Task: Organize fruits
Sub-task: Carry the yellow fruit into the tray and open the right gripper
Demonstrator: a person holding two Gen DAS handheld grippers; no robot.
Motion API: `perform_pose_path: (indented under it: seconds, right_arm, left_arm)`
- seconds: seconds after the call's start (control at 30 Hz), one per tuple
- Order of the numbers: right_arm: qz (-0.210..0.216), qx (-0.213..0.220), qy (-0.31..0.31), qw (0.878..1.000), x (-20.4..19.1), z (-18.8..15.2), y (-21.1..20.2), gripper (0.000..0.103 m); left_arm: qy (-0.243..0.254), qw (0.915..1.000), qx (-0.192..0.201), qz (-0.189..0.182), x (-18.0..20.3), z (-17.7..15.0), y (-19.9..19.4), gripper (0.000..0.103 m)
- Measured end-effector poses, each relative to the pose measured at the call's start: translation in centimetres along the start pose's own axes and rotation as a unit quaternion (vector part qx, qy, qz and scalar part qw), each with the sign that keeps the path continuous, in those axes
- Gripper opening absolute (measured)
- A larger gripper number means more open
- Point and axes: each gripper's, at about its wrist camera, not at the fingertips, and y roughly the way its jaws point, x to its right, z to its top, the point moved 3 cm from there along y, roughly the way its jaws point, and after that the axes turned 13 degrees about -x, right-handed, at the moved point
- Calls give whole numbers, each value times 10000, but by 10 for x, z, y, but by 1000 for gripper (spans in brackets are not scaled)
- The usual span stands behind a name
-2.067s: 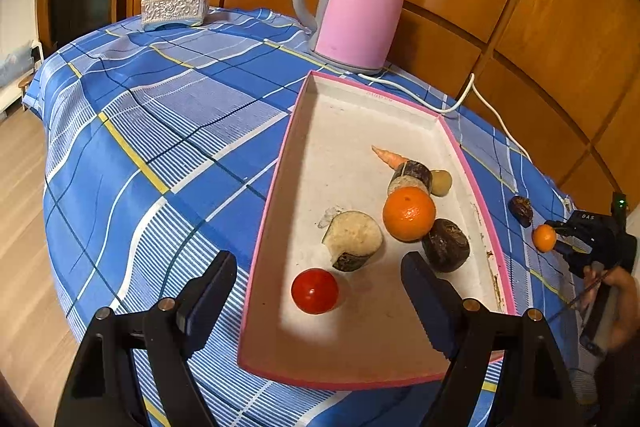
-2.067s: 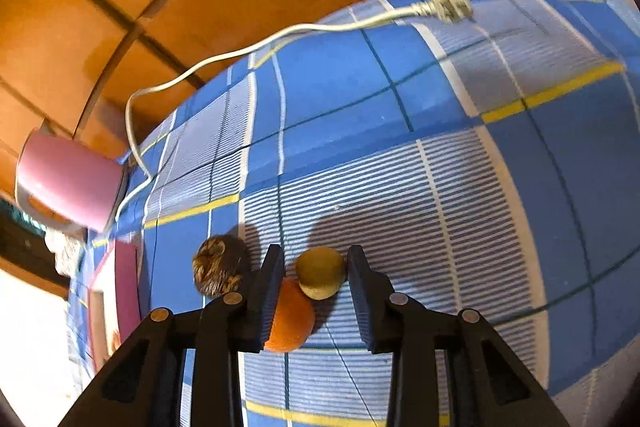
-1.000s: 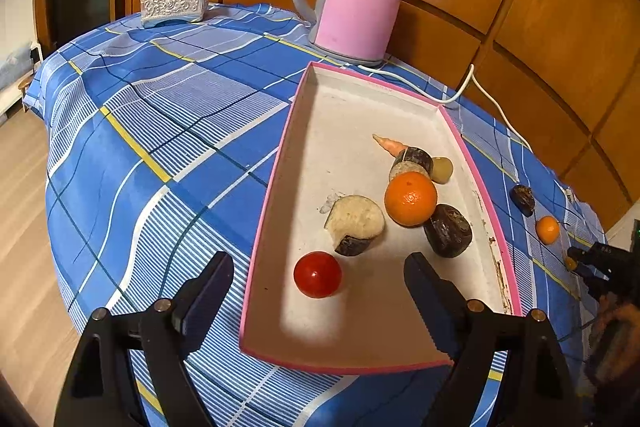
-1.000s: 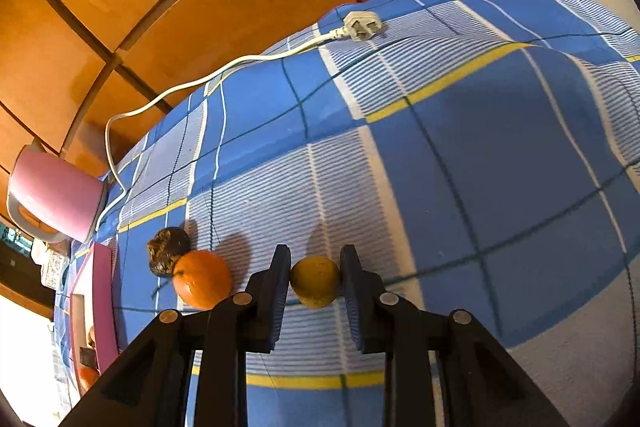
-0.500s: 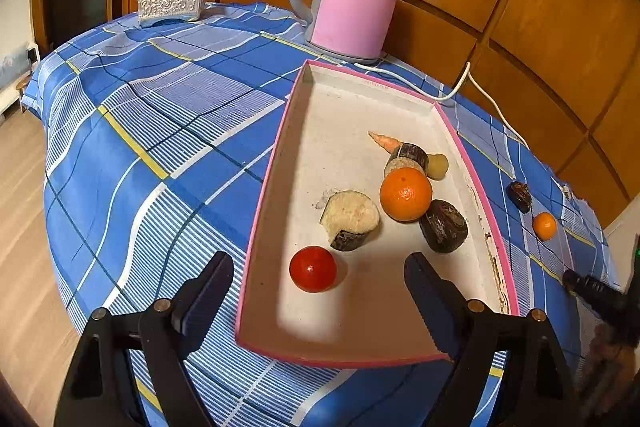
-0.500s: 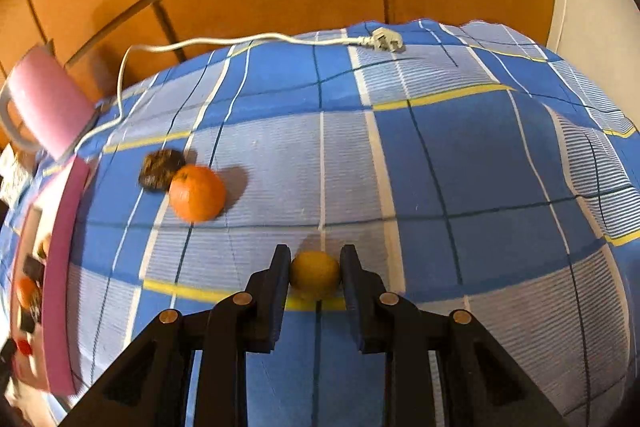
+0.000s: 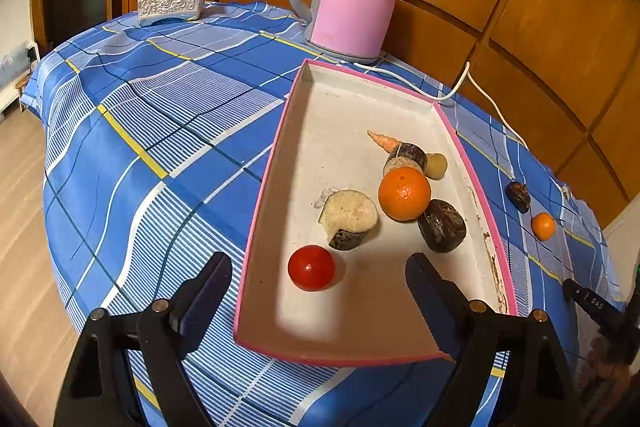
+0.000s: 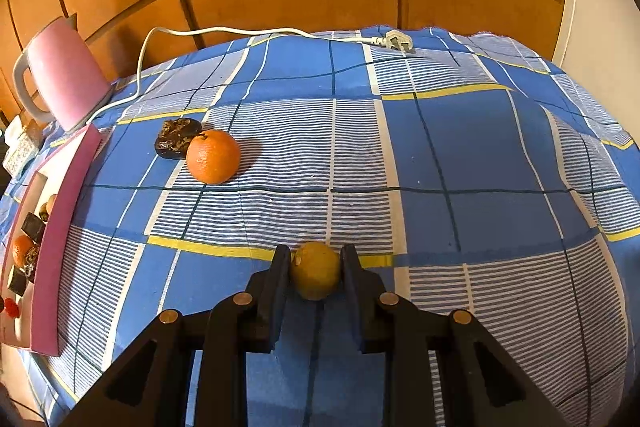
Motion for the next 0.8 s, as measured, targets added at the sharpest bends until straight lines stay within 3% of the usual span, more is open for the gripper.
perform_pose_path:
  seconds: [0.17, 0.23, 0.3, 0.47, 0.67, 0.73, 0.8]
  right_arm:
    - [448, 71, 278, 9986, 9, -3, -4, 38]
    - [545, 104, 415, 9976, 13, -4, -7, 51]
    - [639, 174, 659, 9956, 22, -5, -11, 57]
    - [508, 254, 939, 9940, 34, -1, -16, 57]
    - [-19, 195, 656, 9977, 25, 9, -8, 55]
    - [-107, 184, 535, 9983, 21, 13, -5, 32]
    - [-183, 95, 395, 9990, 16, 14, 0, 30]
  left_arm:
    - [-4, 10000, 5, -7, 0, 0, 0, 89]
    - [-16, 10000, -4, -6, 0, 0, 0, 89]
    - [-29, 10000, -15, 0, 0, 1, 1, 89]
    - [3, 10000, -19, -3, 1, 1, 2, 89]
    - [-3, 10000, -19, -10, 1, 1, 1, 89]
    - [-14, 10000, -22, -15, 1, 1, 1, 89]
    - [-16, 10000, -22, -17, 1, 1, 1, 89]
